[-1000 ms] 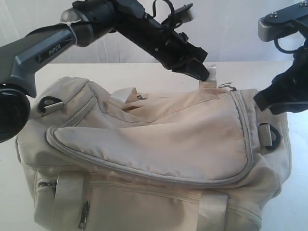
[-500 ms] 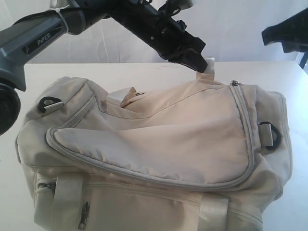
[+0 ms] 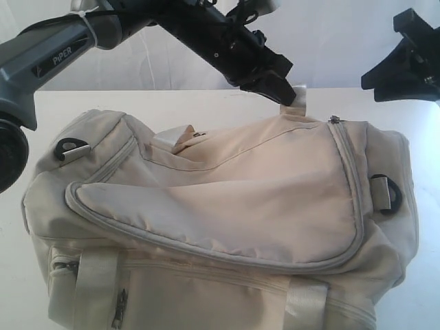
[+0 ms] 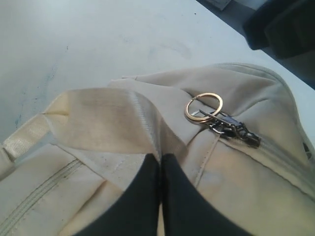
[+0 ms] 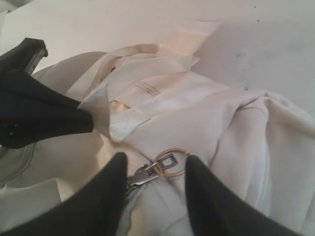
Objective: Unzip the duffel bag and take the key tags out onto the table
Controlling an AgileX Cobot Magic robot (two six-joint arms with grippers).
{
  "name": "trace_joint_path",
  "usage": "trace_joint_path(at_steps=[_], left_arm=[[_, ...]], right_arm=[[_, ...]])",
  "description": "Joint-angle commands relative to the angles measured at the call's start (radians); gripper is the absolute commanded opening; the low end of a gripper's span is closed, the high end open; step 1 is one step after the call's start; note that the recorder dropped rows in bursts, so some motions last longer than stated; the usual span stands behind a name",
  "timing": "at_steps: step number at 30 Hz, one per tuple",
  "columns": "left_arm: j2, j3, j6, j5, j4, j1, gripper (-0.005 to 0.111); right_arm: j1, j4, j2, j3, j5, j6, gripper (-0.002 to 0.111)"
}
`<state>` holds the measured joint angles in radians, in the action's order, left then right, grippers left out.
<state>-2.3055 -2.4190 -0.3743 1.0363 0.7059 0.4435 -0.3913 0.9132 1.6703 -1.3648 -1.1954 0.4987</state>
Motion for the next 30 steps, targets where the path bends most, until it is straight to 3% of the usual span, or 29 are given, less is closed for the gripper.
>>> trace_joint_path(at_steps=[1,16,22,30], left_arm=[[0.028,-0.014,-0.022,0.028,0.039,-0.004,0.0],[0.028,-0.014,-0.026,0.01,0.07,-0.004,0.0],[0.028,-0.014,-0.026,-0.005,0.07,-0.004,0.0],[0.028,-0.014,-0.026,-0.014,0.068,-0.004,0.0]], right_arm=[[-0.018,0.058,0.026,-0.009,-0.026,0.009,0.066],[0.038,0.134,0.172,-0.008,-0.026,-0.104,0.07],[0.082,0.185,0.159,-0.008,-0.026,-0.111,0.062],[0.092,0.174,0.097,-0.008,-0.026,-0.105,0.062]])
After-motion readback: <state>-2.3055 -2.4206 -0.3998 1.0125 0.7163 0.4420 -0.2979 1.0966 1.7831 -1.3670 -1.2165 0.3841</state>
